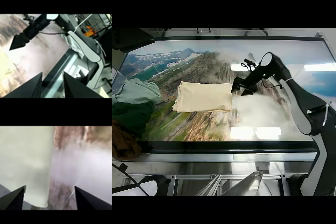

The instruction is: Fold the shirts.

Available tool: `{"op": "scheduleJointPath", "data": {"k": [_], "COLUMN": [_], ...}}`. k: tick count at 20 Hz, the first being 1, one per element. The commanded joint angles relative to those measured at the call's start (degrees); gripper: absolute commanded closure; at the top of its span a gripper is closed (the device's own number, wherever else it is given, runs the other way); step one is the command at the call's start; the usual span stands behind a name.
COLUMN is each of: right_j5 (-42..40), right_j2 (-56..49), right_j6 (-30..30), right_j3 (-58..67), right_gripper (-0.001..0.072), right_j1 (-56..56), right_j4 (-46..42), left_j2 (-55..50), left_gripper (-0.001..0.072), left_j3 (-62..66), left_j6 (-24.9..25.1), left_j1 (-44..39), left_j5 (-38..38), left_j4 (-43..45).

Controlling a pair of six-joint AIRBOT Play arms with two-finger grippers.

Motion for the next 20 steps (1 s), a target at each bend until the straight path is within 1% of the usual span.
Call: {"op": "scheduleJointPath", "data": {"k": [1,2,5,6,7,9,10,11,13,15,18,20], "right_j5": [-4.17,-4.98,-6.88,-7.50,-8.22,-8.81,-8.83,-8.81,-8.39,-6.80,-0.79,2.03], "right_j2": [-4.09,-4.96,-6.23,-6.23,-6.23,-6.23,-6.21,-5.99,-4.48,-0.76,9.55,18.91], "right_j6": [1.53,1.44,-2.60,-3.04,-4.33,-6.80,-7.61,-8.07,-8.33,-9.44,-9.14,-7.17], "right_j3": [-0.46,-0.46,-0.46,-0.46,-0.44,-0.44,-0.42,-0.39,-0.39,-0.39,-0.39,-0.39], "right_gripper": [0.0040,0.0040,0.0051,0.0101,0.0255,0.0588,0.0658,0.0691,0.0692,0.0692,0.0692,0.0692], "right_j1": [2.82,3.45,4.20,4.17,4.13,4.13,4.13,4.13,3.93,2.45,-4.17,-11.08], "right_j4": [1.42,2.40,10.99,12.98,15.04,18.67,20.17,21.24,21.57,21.40,18.73,15.54], "left_j2": [0.04,0.04,0.04,0.04,0.04,0.04,0.04,0.04,0.04,0.04,0.04,0.04], "left_gripper": [0.0428,0.0428,0.0429,0.0429,0.0429,0.0430,0.0429,0.0430,0.0430,0.0430,0.0430,0.0430], "left_j3": [0.00,0.00,0.00,0.00,0.00,-0.02,0.00,-0.02,-0.02,-0.02,-0.02,-0.02], "left_j6": [-0.04,-0.04,-0.04,-0.04,-0.02,-0.04,-0.02,-0.04,-0.02,-0.02,-0.04,-0.02], "left_j1": [0.00,0.00,0.00,0.00,0.00,0.00,0.00,0.00,0.00,0.00,0.00,0.00], "left_j5": [-0.04,-0.04,-0.02,-0.02,-0.02,-0.02,-0.02,-0.07,-0.68,-1.09,-1.11,-1.16], "left_j4": [0.57,0.57,0.57,0.57,0.57,0.57,0.57,0.57,0.57,0.59,0.59,0.59]}}
